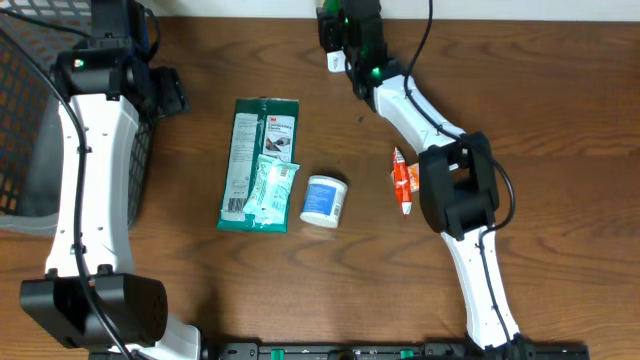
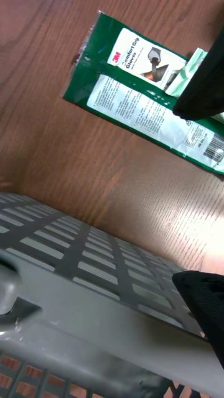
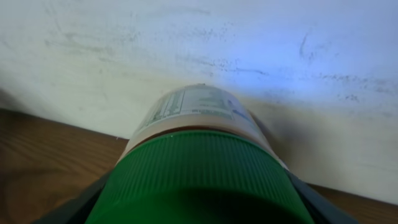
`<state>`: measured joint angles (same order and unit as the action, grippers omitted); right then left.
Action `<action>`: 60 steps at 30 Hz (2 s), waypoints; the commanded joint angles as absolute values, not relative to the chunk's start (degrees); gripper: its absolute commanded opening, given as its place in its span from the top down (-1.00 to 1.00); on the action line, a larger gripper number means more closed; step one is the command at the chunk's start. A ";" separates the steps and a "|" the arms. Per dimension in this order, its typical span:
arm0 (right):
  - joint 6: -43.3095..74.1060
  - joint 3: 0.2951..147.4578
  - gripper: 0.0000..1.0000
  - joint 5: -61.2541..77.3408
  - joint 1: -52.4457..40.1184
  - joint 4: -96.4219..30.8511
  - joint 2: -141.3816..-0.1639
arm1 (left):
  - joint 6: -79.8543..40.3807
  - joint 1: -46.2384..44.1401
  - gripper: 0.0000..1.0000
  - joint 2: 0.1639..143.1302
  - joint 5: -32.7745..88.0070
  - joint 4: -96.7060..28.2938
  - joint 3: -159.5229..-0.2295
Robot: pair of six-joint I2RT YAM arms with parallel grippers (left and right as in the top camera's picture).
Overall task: Scan the item barcode
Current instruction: 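Raise the jar to the white scanner with the right gripper, then carry the jar right and set it down at the table's right edge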
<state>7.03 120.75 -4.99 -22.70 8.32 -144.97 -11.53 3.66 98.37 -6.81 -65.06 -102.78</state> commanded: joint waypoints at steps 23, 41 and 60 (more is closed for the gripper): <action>9.74 122.08 0.98 -6.04 -20.29 11.64 -140.84 | -10.57 4.23 -0.55 99.02 -8.38 -65.04 -102.43; 8.49 122.08 0.94 -6.15 -10.83 -58.94 -102.39 | -10.57 4.23 -0.56 99.02 -8.38 -65.04 -102.43; 8.51 99.88 0.98 -2.13 20.62 -69.25 -109.65 | -10.57 4.23 -0.56 99.02 -8.38 -65.04 -102.43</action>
